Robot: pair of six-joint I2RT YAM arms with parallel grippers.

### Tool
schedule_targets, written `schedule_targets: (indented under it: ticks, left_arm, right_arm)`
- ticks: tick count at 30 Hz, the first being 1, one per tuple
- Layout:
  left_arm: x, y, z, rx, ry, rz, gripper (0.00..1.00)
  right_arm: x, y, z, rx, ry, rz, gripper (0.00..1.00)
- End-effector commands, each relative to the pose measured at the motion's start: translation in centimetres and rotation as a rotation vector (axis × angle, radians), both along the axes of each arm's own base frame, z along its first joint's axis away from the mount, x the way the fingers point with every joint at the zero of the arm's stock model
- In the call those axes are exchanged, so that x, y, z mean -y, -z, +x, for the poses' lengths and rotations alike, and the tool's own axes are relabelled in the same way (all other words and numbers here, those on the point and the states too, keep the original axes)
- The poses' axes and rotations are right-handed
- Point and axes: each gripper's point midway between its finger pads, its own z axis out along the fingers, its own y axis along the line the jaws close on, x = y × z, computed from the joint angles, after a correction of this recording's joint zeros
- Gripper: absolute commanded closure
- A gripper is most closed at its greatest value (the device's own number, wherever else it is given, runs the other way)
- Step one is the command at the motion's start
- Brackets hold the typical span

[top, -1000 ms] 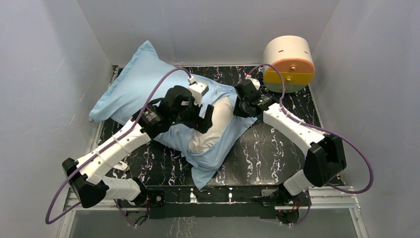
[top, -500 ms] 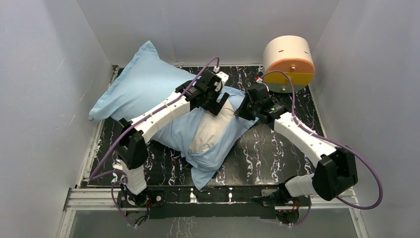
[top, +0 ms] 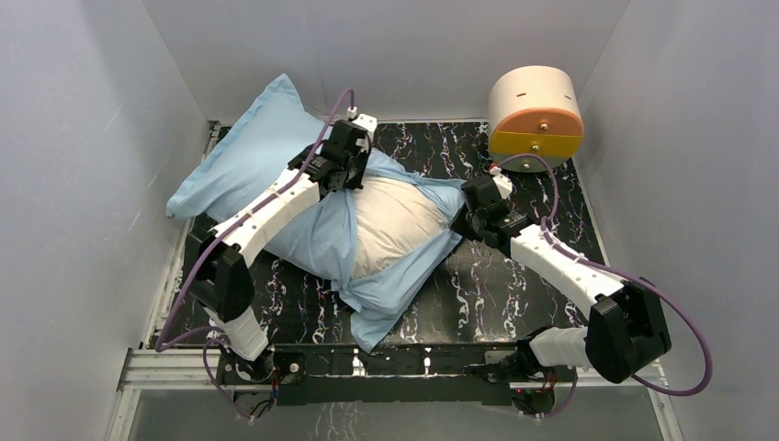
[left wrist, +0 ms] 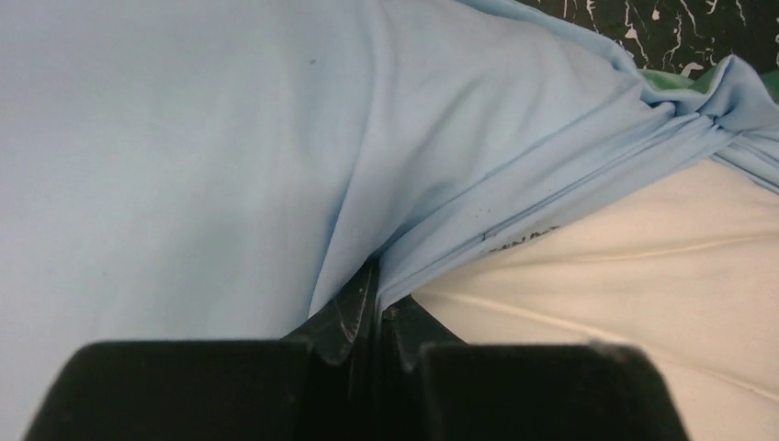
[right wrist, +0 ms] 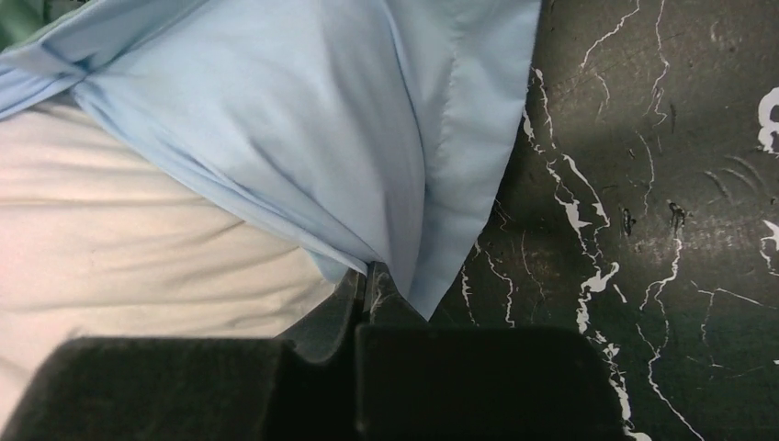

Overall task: Remove the pillowcase from the pillow
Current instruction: Remove the pillow from the pillowcase.

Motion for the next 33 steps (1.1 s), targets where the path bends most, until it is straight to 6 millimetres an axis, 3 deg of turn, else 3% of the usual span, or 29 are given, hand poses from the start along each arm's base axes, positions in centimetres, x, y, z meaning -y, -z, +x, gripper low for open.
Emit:
schedule_targets:
  ticks: [1, 6, 8, 9, 11, 12, 13, 15, 18, 22, 25, 30, 33]
  left_arm:
    - [-11.2, -2.5, 1.1, 0.072, -0.279, 0.162, 1.00]
    - [-13.1, -3.4, 1.2, 0.079, -0.319, 0.145, 1.00]
    - [-11.7, -3.9, 0.9, 0.052, -0.252, 0.088, 1.00]
    - [-10.2, -4.4, 0.4, 0.031, -0.191, 0.020, 0.84]
    - [-5.9, -6.7, -1.1, 0.007, -0.042, -0.172, 0.34]
    - [-3.8, -8.2, -2.1, 0.019, 0.016, -0.243, 0.15]
    - [-2.1, -9.6, -3.0, 0.051, 0.059, -0.270, 0.05]
    - [1.8, -11.7, -5.1, 0.119, 0.168, -0.253, 0.02]
    - [6.6, -12.0, -8.3, 0.112, 0.338, -0.216, 0.02]
    - [10.9, -9.6, -12.3, 0.051, 0.546, -0.166, 0.02]
    - [13.0, -6.1, -14.2, -0.020, 0.630, -0.110, 0.02]
    - [12.4, 1.3, -13.0, -0.157, 0.535, 0.082, 0.02]
    - [12.8, 4.7, -13.9, -0.241, 0.556, 0.108, 0.02]
  right_arm:
    - [8.4, 5.2, -4.6, -0.202, 0.167, -0.311, 1.00]
    - [8.9, 6.9, -5.2, -0.252, 0.196, -0.296, 1.00]
    - [8.3, 7.4, -5.5, -0.276, 0.169, -0.257, 1.00]
    - [7.5, 7.4, -5.5, -0.278, 0.131, -0.227, 1.00]
    - [5.2, 7.1, -5.4, -0.268, 0.013, -0.141, 1.00]
    - [4.3, 7.0, -5.4, -0.265, -0.016, -0.101, 1.00]
    - [3.6, 6.8, -5.5, -0.259, -0.044, -0.063, 1.00]
    - [2.2, 6.1, -5.4, -0.233, -0.082, 0.008, 1.00]
    - [0.8, 4.8, -5.0, -0.187, -0.107, 0.089, 1.00]
    - [-0.1, 3.6, -4.5, -0.143, -0.095, 0.164, 1.00]
    - [-0.5, 3.3, -4.7, -0.141, -0.072, 0.220, 0.99]
    - [-1.0, 2.9, -5.0, -0.116, -0.029, 0.312, 0.99]
    - [-0.7, 3.0, -5.1, -0.101, 0.004, 0.339, 0.97]
